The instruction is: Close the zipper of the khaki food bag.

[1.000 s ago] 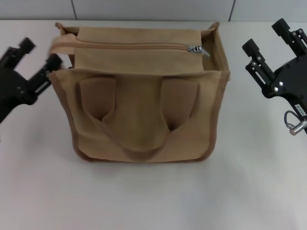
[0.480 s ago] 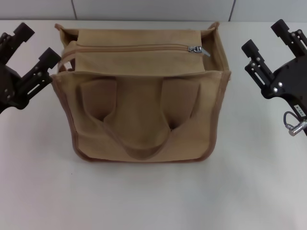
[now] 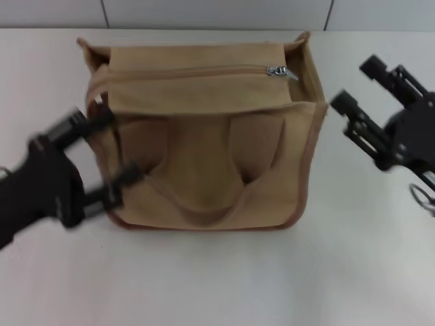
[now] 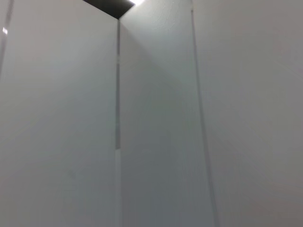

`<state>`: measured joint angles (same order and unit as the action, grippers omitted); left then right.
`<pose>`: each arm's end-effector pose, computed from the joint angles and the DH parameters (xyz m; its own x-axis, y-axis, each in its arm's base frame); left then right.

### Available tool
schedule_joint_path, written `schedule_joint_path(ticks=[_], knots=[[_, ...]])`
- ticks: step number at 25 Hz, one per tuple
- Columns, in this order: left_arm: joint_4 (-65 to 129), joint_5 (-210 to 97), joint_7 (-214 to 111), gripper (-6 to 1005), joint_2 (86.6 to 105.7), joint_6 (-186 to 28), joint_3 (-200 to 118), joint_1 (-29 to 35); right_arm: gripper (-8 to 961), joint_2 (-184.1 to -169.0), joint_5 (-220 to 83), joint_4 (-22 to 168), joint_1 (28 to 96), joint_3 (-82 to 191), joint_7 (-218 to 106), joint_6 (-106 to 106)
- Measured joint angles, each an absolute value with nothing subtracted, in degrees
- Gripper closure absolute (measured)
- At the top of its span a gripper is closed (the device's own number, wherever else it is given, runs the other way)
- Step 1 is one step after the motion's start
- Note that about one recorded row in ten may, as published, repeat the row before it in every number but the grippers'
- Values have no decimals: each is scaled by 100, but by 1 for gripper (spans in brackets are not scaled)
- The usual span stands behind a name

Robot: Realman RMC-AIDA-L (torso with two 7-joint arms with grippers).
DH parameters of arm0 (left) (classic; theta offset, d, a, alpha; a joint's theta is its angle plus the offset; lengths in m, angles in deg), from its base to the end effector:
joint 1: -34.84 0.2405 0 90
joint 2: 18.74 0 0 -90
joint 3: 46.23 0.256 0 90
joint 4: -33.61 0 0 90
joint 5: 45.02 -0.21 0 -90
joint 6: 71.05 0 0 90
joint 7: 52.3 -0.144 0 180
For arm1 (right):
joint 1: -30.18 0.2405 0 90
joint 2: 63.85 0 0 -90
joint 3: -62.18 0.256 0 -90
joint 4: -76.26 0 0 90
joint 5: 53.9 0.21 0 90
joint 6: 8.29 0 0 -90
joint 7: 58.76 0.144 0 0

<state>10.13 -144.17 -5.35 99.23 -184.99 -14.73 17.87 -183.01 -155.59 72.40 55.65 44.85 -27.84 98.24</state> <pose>-0.2874 0.2260 0.0224 0.5607 -0.0636 0.8255 0.3060 -0.9106 -0.2779 0.2582 0.2605 -0.0163 0.4584 0.1974 -0.8665 -0.4185 -0.8122 -0.4064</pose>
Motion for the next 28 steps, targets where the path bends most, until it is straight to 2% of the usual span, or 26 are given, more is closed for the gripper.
schedule_joint_path(ticks=[5,7,17,24,28], knots=[[770,-14622,-552,165,9901,-18539,-1033,1946,170,-18300,-16577,6168,5540,4470,-1380,10850],[762,-14709,-541,165,9818,-18544,-608,1962,165,-18303,-16975,5989,5568,4395,-1406,11090],[609,-13902,-716,165,9839,-18630,-360,2004,148,-18326,-17051,6256,5544,4232,-2261,11057],[475,-14651,-428,166,9764,-18552,219,1787,149,-18326,-17109,6203,5587,3744,-2080,10466],[506,-14784,-457,166,9826,-18392,254,1782,149,-18338,-17124,6241,5617,3444,-2094,10144]])
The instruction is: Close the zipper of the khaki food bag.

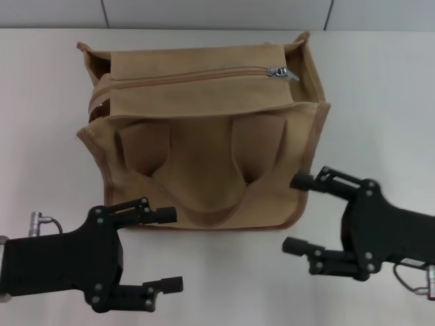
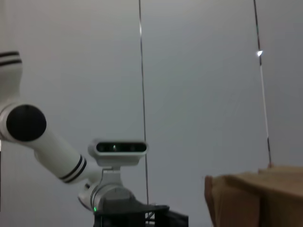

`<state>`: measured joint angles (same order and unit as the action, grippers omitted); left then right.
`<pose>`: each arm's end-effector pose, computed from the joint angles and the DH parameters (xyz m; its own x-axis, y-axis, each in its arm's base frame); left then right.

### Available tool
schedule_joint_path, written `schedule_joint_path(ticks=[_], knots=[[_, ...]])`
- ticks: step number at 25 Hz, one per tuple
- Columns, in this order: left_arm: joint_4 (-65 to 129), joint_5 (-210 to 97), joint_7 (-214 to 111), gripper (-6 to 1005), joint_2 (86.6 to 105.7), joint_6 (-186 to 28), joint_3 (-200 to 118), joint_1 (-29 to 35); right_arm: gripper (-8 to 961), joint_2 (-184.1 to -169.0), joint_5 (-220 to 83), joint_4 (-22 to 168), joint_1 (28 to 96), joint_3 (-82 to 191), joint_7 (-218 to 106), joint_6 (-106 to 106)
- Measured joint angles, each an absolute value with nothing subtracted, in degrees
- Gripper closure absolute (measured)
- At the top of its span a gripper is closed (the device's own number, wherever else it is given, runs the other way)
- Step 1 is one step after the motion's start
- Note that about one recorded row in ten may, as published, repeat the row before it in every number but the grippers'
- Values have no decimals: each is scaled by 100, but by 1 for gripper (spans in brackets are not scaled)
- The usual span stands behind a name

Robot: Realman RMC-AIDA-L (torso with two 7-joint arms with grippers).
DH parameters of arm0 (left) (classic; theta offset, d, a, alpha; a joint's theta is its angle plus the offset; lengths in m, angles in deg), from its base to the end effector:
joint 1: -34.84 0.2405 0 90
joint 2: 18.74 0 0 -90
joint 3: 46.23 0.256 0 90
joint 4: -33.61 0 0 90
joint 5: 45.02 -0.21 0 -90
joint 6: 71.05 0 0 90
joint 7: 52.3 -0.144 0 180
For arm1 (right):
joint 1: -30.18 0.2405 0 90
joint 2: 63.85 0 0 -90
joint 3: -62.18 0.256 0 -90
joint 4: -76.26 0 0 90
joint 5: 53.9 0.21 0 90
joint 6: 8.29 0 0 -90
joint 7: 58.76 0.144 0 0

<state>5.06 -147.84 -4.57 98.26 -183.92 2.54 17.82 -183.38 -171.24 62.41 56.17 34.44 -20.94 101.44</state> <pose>-0.2813 0.2129 -0.0022 0.7085 0.0262 0.7052 0.1018 -0.9926 -0.0654 0.2588 0.2334 -0.0358 0.6277 0.0187 -0.7782 -0.1368 -0.9815 -0.1339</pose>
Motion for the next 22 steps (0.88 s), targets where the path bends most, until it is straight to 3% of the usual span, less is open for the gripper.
schedule_joint_path(ticks=[7,22], knots=[[543,-14908,-477,166,9954,-17898,312,1826,151,-18346,-17154,6416,5759,3134,-1977,9690],[549,-15076,-466,166,9974,-17881,315,1804,165,-18324,-17002,6107,5935,2307,-923,9372]])
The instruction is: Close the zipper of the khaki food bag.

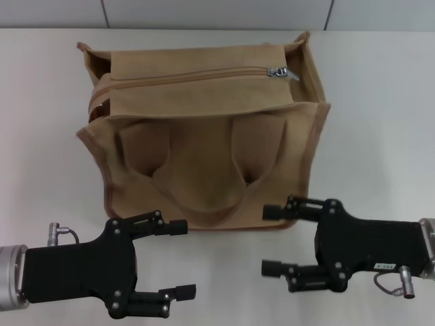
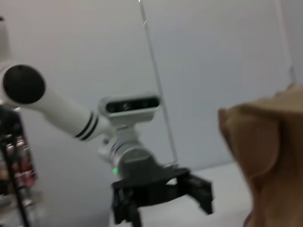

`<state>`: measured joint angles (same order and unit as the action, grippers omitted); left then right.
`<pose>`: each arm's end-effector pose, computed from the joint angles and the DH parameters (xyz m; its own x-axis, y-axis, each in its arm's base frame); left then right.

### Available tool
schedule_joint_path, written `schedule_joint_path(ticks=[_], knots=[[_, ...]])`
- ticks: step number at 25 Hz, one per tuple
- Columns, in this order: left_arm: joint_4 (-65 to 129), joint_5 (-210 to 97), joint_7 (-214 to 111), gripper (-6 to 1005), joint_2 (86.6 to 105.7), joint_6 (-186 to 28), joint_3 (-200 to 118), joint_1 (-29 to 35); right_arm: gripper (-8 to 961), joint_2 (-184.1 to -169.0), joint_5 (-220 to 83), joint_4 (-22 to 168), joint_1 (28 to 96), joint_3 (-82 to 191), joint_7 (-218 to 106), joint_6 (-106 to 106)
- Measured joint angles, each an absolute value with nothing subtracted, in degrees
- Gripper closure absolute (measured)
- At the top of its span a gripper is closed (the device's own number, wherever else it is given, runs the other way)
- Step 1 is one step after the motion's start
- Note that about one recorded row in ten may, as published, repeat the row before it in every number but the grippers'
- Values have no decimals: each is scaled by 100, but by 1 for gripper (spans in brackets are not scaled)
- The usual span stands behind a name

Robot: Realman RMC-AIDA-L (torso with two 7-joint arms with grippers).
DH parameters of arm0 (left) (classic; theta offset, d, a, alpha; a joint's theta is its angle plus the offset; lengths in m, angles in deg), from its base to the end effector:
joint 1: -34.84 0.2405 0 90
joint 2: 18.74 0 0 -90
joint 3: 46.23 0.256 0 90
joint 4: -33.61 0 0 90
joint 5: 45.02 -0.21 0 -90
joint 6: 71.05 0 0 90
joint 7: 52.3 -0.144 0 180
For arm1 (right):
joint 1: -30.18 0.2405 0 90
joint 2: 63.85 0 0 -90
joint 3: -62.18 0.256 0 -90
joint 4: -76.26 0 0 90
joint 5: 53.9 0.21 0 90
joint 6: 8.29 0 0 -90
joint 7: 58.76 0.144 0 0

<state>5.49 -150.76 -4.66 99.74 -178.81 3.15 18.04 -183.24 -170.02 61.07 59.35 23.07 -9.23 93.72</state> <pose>-0.2864 0.2123 -0.0218 0.7527 0.0711 0.6545 0.1417 -0.9883 -0.0556 0.2570 0.2467 -0.0564 0.7389 -0.1749 -0.6507 -0.1838 -0.9814 0.0550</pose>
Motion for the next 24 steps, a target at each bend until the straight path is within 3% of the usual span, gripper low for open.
schedule_joint_path(ticks=[24], knots=[[549,-15509,-414,165,9973,-17869,368,1755,165,-18347,-16931,5947,6031,2099,-766,9419]])
